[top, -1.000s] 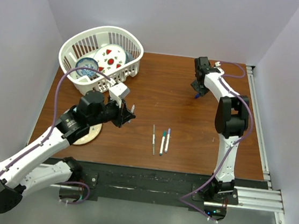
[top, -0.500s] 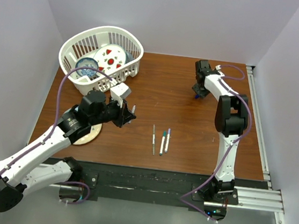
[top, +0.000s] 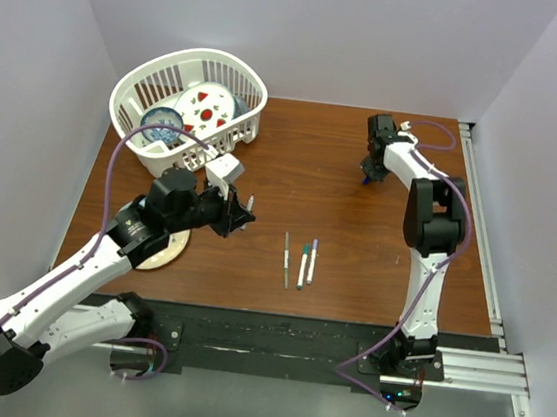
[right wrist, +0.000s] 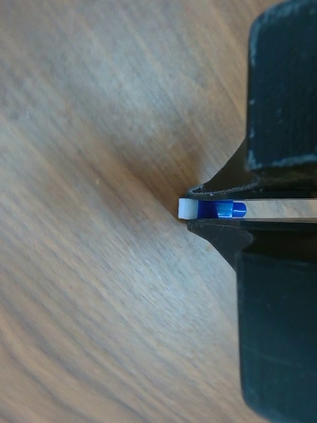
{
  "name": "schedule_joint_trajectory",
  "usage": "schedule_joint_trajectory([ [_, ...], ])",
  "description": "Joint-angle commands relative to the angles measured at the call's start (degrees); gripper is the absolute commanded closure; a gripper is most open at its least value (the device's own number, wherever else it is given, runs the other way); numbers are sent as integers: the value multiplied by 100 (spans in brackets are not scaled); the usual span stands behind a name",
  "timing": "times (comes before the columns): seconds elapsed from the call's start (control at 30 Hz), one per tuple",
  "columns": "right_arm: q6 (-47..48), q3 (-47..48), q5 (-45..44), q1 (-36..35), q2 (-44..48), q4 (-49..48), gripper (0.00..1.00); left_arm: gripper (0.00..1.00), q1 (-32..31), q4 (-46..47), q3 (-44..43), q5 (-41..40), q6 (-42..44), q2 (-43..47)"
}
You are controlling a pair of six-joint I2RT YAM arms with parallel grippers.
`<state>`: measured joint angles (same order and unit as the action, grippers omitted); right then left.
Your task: Insert the pens into the pen caps
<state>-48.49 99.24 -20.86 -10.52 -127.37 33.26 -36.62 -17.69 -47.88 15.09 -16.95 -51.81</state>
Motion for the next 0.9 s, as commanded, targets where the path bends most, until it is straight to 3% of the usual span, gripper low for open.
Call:
schedule_joint_trajectory([
  [0.0,742,-904,1187,-29,1124,-836,100,100,-3,477,33,580,-299,-47],
  [0.2,956,-3382,3796,-257,3278,-3269,100,100,-3,1346,515,1705,-817,-285],
  [0.3,702,-4525,4894,-703,4181,-4956,100,100,-3,2145,849,2145,-1168,-426],
  [0.43,473,-5518,4987,-1372,5229,-6274,100,100,-3,3164,1122,2726,-1626,-812],
  [0.63,200,-6100,4592,-1988,6337,-7033,100,100,-3,4210,1333,3245,-2215,-1349],
  [0.87,-336,-6593,4215,-2498,6637,-8062,100,100,-3,4573,1343,3413,-2418,-1464],
])
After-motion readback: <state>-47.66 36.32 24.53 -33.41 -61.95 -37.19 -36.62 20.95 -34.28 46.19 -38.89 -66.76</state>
